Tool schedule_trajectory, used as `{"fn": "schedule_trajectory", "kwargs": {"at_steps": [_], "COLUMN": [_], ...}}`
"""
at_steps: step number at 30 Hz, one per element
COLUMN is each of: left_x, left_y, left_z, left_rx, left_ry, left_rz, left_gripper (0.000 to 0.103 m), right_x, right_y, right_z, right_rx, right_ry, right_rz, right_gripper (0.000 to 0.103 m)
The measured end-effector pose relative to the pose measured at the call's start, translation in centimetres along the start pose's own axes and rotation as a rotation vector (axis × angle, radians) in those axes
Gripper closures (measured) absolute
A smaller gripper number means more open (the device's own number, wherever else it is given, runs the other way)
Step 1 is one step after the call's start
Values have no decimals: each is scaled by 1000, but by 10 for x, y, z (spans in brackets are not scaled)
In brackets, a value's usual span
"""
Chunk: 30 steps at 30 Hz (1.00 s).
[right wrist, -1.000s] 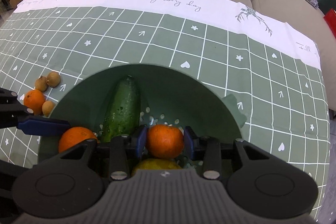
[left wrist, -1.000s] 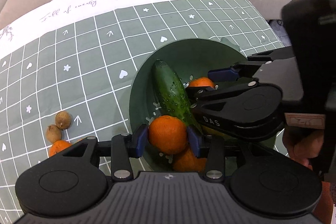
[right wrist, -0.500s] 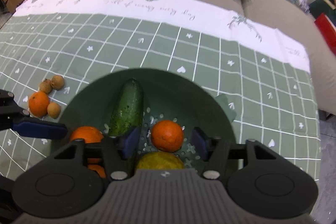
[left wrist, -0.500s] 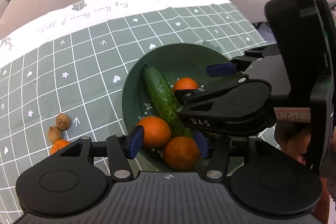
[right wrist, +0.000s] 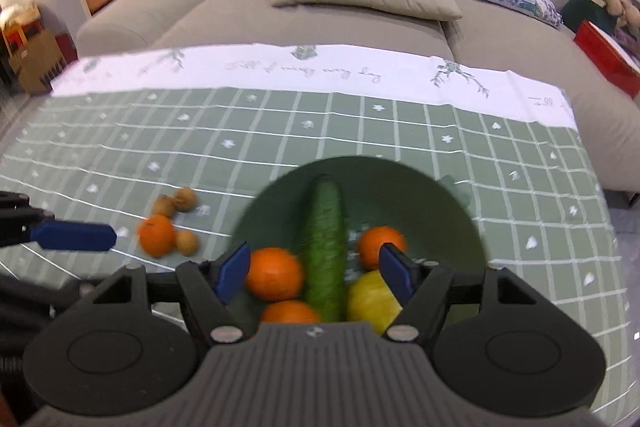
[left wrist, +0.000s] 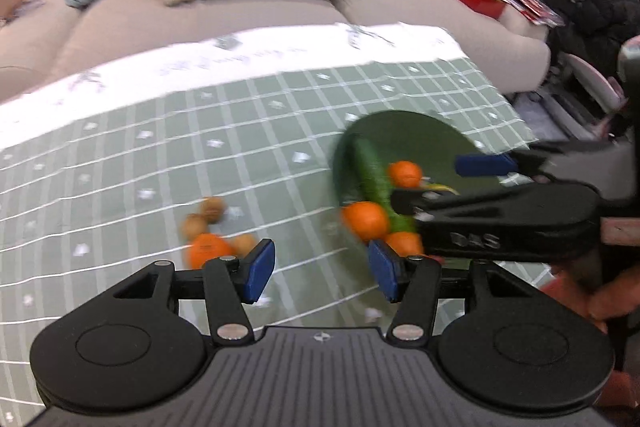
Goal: Organize fruits
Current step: 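Lower and open the right tool over the colander while the left tool releases its orange, then move both tools back from the colander toward the kiwis and orange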
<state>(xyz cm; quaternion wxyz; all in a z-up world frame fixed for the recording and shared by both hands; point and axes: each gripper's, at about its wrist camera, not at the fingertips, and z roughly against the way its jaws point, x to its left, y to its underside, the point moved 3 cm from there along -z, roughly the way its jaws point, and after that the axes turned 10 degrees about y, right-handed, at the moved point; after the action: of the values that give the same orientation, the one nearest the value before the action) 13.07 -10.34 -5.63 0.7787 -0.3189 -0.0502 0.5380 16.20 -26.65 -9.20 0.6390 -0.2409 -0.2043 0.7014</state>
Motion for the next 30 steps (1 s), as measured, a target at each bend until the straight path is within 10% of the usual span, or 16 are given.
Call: {"fn": "schedule_trajectory", "kwargs": {"at_steps": [21, 30], "left_x": [85, 92], "left_y": [44, 48], "left_z": [49, 25], "left_rx": [-108, -64], "left_ry": [-65, -13], "left_rz": [148, 172], "left_gripper": [42, 51], "right_x": [108, 135], "right_y": [40, 40], "right_z": [30, 1], "right_rx": [-65, -61], "right_ry": [-98, -99], "right_rz": [93, 254], "right_gripper": [36, 73]}}
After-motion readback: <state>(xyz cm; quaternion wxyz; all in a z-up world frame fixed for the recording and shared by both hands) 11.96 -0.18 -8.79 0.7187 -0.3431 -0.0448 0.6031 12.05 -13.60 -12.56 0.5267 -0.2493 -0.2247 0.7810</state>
